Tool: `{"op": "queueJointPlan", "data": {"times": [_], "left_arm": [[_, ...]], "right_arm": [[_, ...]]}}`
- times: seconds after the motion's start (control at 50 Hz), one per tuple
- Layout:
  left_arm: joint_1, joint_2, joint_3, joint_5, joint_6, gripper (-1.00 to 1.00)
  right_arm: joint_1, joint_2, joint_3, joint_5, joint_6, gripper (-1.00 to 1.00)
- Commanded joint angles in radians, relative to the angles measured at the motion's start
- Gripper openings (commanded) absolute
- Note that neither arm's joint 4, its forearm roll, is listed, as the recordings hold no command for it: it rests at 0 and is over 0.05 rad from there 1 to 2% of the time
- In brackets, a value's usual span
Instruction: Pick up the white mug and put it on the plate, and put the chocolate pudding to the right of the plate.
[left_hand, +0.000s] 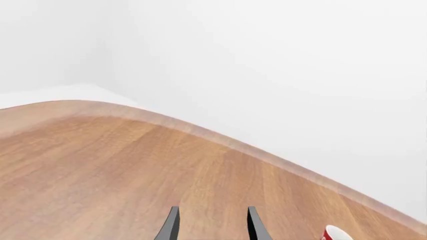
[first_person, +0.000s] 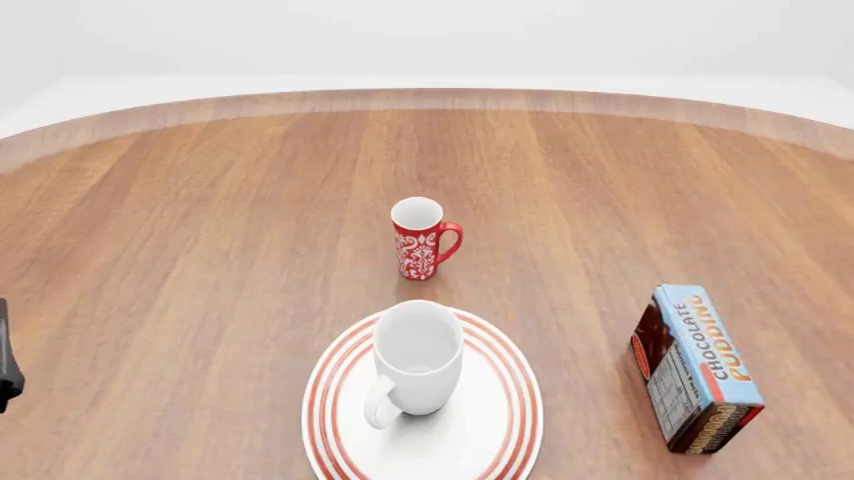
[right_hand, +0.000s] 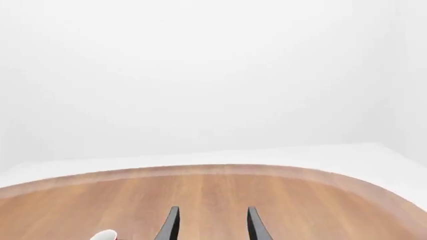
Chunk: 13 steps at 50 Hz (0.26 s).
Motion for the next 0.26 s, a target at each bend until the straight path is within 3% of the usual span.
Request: {"op": "queueJointPlan", "data": {"times": [0.02, 0.14, 0.26], "left_arm": [[-0.006, -0.015, 0.000, 0.013, 0.007, 1.00], [-0.004, 0.015, 0.000, -0.014, 0.013, 1.00], [-0.009, 0.045, 0.000, -0.043, 0.026, 1.00]], "right_arm": [[-0.091, -0.215, -0.027, 0.010, 0.046, 1.00], [-0.155, -0.215, -0.060, -0.049, 0.081, 1.00], [-0.217, -0.215, -0.065, -0.083, 0.155, 1.00]]}}
